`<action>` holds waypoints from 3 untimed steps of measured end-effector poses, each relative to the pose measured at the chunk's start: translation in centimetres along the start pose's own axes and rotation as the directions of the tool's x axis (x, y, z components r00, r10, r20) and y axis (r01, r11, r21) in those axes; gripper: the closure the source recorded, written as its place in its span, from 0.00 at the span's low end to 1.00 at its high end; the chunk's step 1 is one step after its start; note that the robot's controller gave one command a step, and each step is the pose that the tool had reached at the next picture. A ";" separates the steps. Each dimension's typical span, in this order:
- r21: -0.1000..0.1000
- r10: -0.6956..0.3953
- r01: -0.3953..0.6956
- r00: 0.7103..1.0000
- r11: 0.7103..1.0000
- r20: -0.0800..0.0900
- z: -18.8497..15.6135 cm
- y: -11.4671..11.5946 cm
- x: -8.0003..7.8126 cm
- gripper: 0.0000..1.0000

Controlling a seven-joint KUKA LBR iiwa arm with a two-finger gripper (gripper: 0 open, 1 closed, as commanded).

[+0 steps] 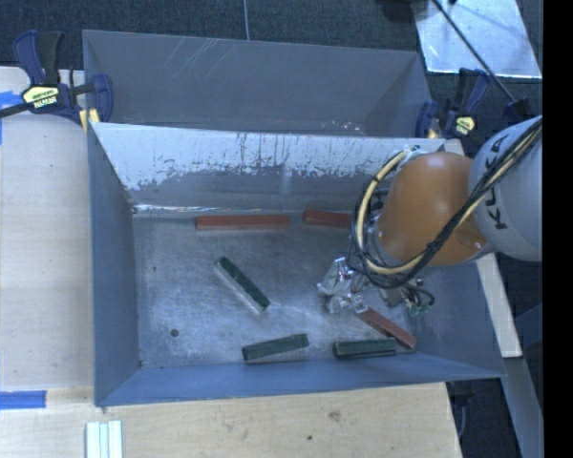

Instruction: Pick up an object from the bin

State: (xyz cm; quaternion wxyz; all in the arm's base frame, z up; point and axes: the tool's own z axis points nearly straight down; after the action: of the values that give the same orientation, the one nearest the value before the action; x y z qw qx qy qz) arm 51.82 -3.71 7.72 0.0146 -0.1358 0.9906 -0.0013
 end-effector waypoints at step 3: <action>0.001 0.008 -0.008 1.000 1.000 -0.004 0.0 -7.2 3.0 1.00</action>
Offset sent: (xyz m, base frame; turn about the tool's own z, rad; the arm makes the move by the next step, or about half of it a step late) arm 0.0000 0.0000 0.0000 0.0000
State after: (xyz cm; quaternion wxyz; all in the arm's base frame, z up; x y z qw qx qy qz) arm 50.85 -11.44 7.66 0.0126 -0.1318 0.9912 -0.0017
